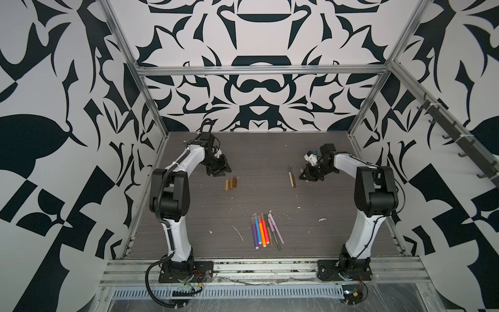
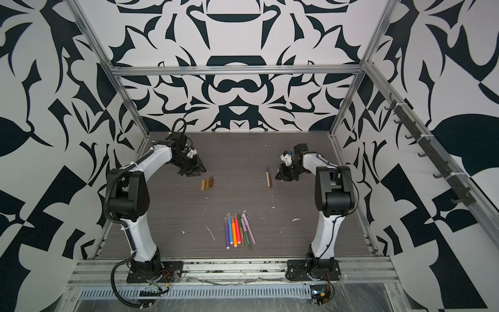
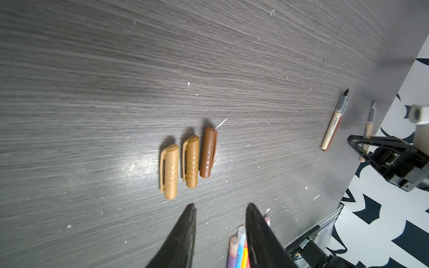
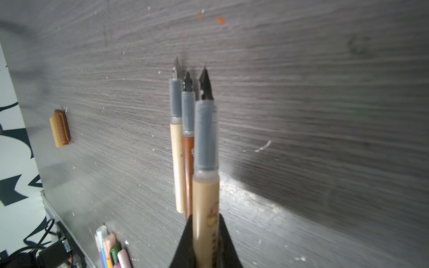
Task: Remove pen caps from pens
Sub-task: Place the pen at the middle-right of the table.
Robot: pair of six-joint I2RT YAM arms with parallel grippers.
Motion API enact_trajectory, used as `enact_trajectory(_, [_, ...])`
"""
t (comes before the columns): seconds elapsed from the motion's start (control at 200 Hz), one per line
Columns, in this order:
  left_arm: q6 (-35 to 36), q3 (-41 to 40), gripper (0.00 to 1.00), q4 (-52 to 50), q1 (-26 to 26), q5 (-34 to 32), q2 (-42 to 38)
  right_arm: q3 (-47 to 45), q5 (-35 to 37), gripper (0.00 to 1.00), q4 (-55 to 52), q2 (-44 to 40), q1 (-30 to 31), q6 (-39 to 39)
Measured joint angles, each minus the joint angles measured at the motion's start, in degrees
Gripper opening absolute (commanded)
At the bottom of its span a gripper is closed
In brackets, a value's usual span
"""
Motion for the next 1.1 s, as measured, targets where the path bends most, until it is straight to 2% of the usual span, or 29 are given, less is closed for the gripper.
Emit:
enact_trajectory(0.24, [0.0,0.0,0.41,-0.2,0.6,0.2,-0.5,-0.2,-0.9,0.00,0.2,1.9,0.0,-0.2])
enact_trajectory(0.405, [0.0,-0.2,0.41,-0.2,1.0,0.2,-0.8,-2.0,-0.7,0.09,1.3,2.0,0.0,0.4])
enact_trajectory(0.67, [0.0,-1.4,0.41,-0.3,1.2,0.2,-1.5,-2.5,0.0,0.16,2.9,2.0,0.0,2.4])
enact_trajectory(0.77, [0.0,-1.8,0.41,-0.2,1.2,0.2,-2.1,-2.5,0.3,0.23,3.5,2.0,0.0,3.1])
enact_trajectory(0.935, [-0.2,-2.4,0.41,-0.1,1.2,0.3,-2.7,-2.5,0.2,0.28,3.9,2.0,0.0,3.8])
enact_trajectory(1.1, [-0.6,-2.9,0.41,0.0,1.2,0.4,-2.9,-2.5,0.1,0.28,4.3,2.0,0.0,4.0])
